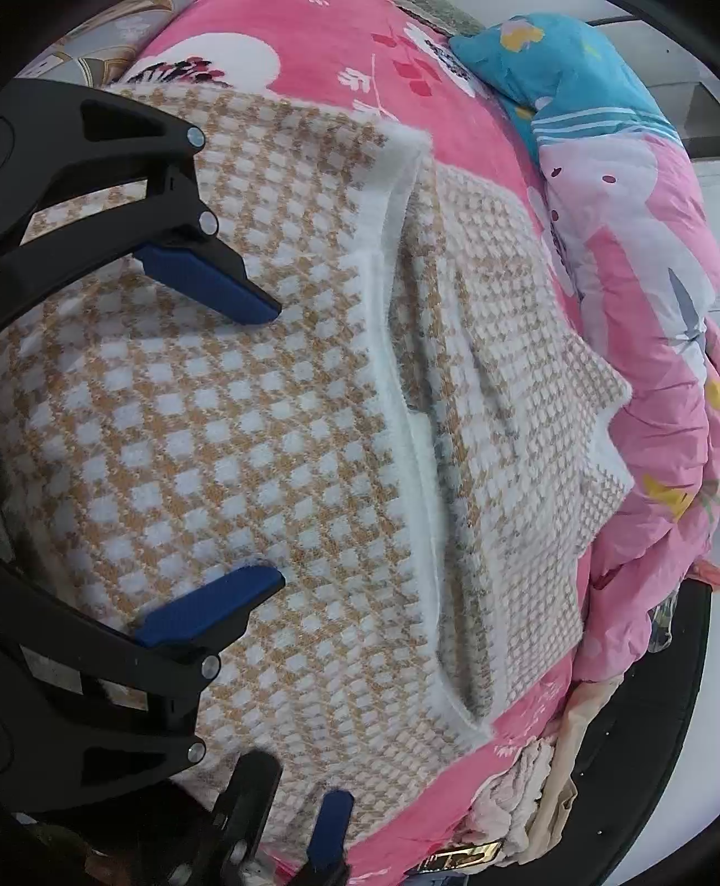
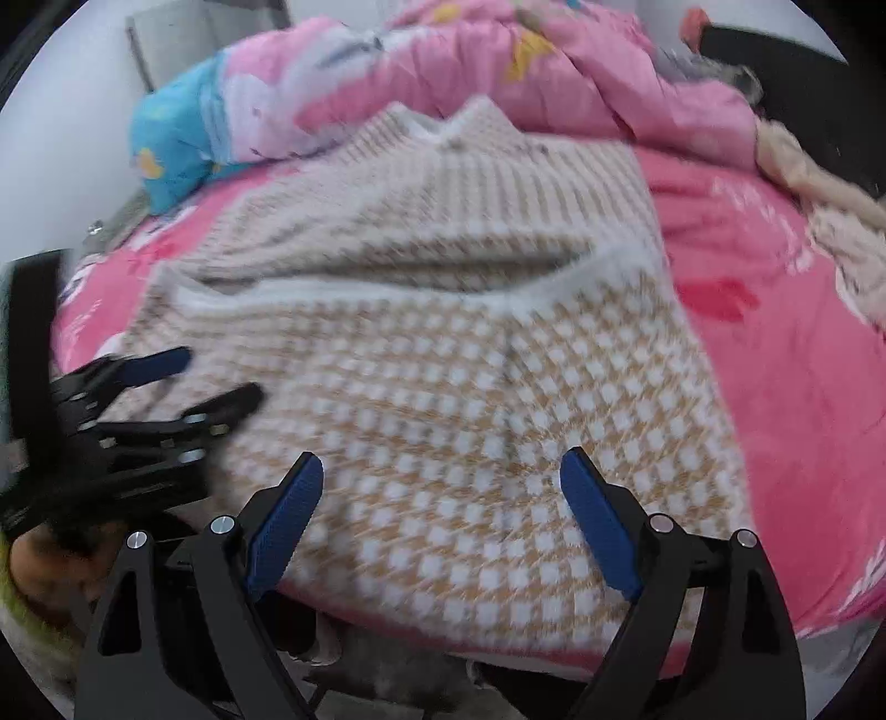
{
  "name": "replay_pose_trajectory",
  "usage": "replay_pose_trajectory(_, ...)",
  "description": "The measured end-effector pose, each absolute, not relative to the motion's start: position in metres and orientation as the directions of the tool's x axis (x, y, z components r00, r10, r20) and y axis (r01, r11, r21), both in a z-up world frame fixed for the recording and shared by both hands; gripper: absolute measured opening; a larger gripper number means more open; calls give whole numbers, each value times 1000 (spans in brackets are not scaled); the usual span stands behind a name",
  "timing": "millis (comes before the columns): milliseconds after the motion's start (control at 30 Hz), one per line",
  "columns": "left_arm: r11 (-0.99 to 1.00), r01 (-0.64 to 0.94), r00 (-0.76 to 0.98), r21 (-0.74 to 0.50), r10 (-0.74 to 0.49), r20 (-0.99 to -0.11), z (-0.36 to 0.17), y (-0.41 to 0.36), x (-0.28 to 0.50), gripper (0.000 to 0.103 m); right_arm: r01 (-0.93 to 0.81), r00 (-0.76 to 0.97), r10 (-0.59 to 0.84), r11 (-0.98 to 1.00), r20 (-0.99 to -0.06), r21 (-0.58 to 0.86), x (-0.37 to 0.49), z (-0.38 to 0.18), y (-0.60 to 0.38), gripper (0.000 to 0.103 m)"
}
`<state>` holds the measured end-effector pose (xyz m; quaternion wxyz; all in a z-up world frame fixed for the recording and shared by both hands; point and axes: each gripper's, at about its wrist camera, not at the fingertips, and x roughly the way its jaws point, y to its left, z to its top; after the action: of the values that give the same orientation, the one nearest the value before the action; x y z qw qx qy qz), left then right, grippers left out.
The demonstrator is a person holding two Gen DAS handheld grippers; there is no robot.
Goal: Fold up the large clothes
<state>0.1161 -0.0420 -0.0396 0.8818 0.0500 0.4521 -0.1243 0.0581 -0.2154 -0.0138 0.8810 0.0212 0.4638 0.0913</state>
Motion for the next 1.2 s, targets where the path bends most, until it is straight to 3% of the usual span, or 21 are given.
replay_pose_trajectory(100, 964, 263, 559, -25, -173, -811, -39, -42, 116, 86, -219, 558, 218, 969, -801, 112, 46, -13, -209, 85)
replay_pose_trajectory(233, 964, 265, 554, -26, -174, -814, -40, -42, 116, 86, -213, 493, 161, 975, -855, 61, 48, -44, -203, 86)
replay_pose_trajectory(1200, 965, 262, 554, -28, -174, -814, -39, -40, 118, 86, -182, 544, 120, 983, -831, 23, 57, -18, -217, 87)
